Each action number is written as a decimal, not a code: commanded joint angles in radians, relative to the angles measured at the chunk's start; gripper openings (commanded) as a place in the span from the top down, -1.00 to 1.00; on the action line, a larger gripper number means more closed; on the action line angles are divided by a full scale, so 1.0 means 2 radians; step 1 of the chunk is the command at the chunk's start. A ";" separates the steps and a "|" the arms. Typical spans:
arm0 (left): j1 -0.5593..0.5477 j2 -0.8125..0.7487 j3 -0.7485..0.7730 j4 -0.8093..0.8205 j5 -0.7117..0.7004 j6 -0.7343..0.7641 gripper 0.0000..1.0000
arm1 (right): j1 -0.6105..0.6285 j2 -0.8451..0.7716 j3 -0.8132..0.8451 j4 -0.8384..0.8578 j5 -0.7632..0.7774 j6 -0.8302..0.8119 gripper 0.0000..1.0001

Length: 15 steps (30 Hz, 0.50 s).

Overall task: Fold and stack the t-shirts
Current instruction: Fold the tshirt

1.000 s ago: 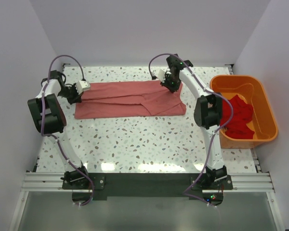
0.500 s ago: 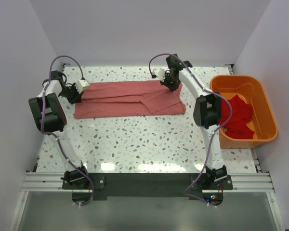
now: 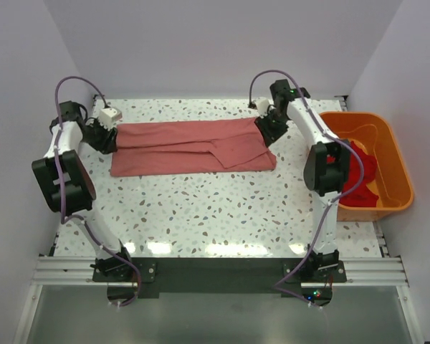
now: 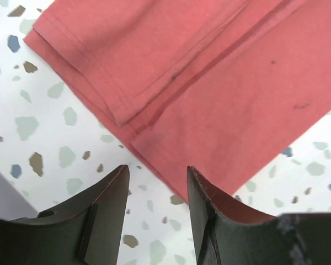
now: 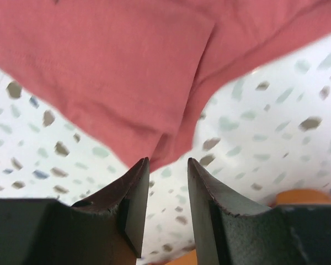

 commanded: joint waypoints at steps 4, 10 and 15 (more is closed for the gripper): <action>0.001 -0.003 -0.038 0.005 0.025 -0.084 -0.04 | -0.006 -0.044 -0.086 0.002 -0.044 0.079 0.24; 0.000 0.029 -0.064 0.029 0.000 -0.125 0.00 | -0.008 -0.020 -0.117 0.026 -0.033 0.083 0.24; 0.002 0.046 -0.106 0.046 -0.061 -0.127 0.10 | -0.008 -0.008 -0.147 0.041 0.001 0.080 0.33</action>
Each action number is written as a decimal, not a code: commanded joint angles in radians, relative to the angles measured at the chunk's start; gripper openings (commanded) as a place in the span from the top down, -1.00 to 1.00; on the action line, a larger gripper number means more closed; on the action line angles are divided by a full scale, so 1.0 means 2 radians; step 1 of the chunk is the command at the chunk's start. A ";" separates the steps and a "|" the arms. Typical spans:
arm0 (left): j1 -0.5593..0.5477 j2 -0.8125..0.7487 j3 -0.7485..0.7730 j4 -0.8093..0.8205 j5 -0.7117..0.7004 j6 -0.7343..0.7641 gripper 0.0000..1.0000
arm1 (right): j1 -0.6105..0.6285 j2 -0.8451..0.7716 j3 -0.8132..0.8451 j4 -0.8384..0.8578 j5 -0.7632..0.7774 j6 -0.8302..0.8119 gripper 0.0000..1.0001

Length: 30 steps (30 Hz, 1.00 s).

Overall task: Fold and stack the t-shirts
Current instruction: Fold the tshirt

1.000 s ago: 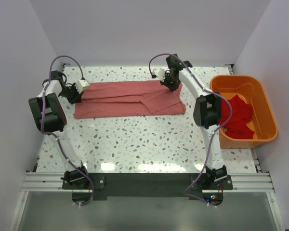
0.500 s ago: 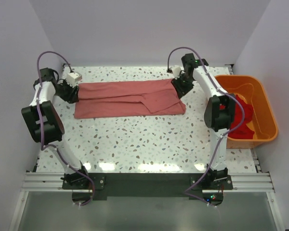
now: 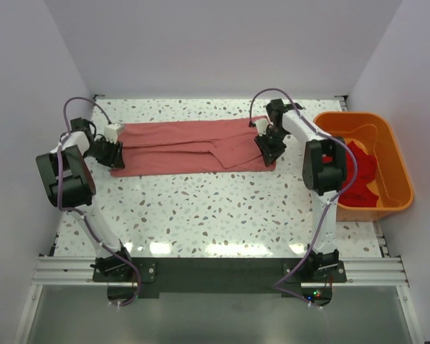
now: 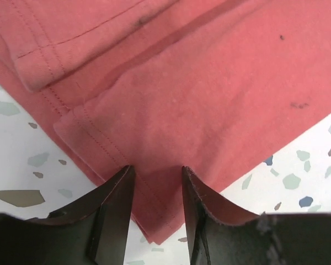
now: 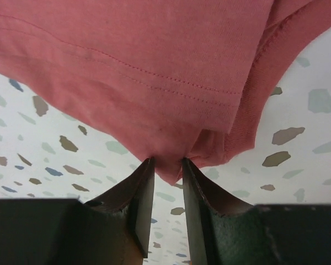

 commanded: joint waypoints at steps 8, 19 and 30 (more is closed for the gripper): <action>0.013 -0.020 -0.102 0.018 -0.122 0.000 0.27 | -0.002 -0.016 -0.048 -0.001 0.043 -0.004 1.00; 0.023 -0.142 -0.116 -0.055 -0.021 0.076 0.11 | -0.001 -0.109 -0.095 -0.048 -0.031 -0.013 0.73; -0.209 -0.224 -0.123 0.102 0.194 0.111 -0.10 | -0.010 -0.075 -0.012 -0.032 -0.062 0.035 0.17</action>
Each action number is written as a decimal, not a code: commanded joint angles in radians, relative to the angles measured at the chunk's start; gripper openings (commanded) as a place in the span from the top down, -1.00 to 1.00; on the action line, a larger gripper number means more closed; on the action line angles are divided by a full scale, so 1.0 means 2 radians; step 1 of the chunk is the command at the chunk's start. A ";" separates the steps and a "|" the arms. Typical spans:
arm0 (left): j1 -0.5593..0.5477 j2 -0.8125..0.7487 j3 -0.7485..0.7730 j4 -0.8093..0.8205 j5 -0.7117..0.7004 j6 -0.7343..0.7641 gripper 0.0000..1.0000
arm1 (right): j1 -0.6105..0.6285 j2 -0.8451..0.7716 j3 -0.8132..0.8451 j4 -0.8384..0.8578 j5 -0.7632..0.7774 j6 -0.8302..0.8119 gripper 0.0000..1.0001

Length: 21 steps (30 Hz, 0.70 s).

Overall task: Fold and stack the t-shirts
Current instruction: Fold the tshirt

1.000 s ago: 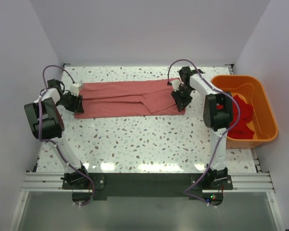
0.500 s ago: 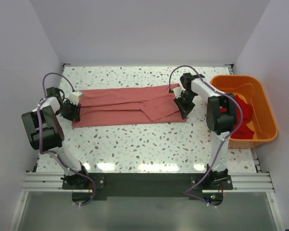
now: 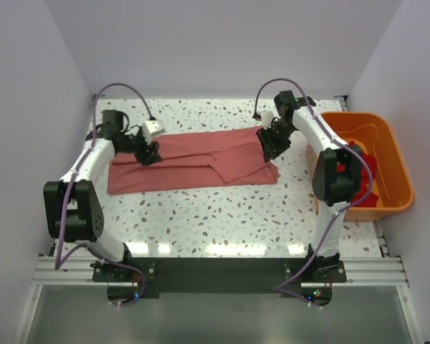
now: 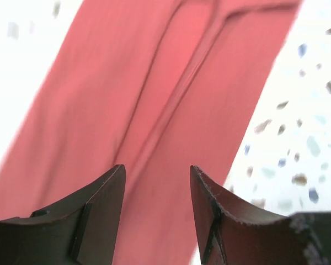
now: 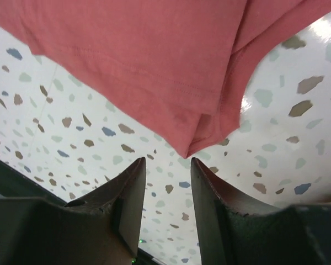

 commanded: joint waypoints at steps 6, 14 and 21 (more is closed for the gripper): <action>-0.243 0.012 -0.040 0.182 0.049 0.095 -0.04 | -0.020 0.078 0.078 0.009 -0.034 0.056 0.18; -0.335 0.088 -0.029 0.244 0.023 0.163 -0.01 | -0.029 0.102 0.080 0.008 -0.037 0.060 0.14; -0.364 0.126 -0.024 0.258 0.007 0.206 0.11 | -0.035 0.103 0.077 0.005 -0.042 0.060 0.15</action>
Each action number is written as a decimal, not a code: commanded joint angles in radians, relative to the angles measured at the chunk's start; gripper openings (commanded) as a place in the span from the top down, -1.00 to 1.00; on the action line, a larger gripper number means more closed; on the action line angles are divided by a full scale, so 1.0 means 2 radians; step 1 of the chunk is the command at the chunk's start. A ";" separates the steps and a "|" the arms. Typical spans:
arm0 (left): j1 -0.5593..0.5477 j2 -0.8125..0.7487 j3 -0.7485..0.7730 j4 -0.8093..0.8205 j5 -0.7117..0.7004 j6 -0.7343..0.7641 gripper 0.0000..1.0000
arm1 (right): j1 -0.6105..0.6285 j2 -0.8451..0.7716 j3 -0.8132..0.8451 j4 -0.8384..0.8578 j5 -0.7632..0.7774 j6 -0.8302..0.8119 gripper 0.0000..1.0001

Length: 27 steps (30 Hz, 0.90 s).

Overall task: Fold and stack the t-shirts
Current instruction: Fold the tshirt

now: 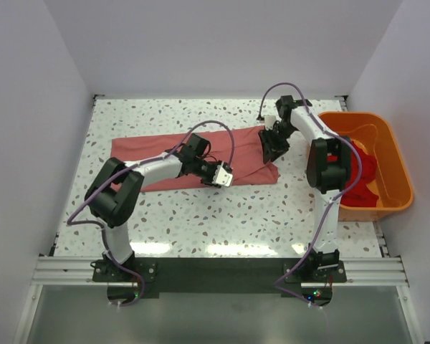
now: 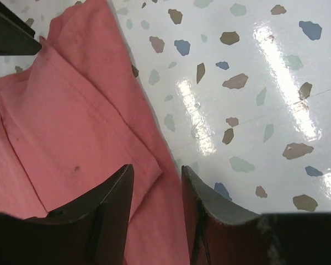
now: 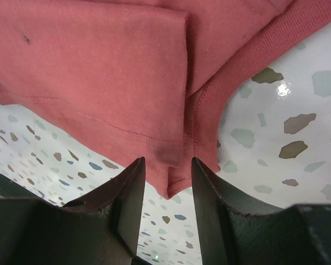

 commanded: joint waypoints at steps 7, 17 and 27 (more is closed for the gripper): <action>-0.006 0.047 0.030 0.018 -0.013 0.083 0.21 | -0.005 -0.003 0.009 -0.008 -0.028 0.010 0.17; -0.006 0.052 0.042 0.025 -0.010 0.082 0.42 | -0.005 0.007 0.012 -0.011 -0.033 0.010 0.21; -0.006 0.053 0.051 0.018 -0.004 0.079 0.63 | -0.005 0.021 0.021 -0.016 -0.026 0.008 0.26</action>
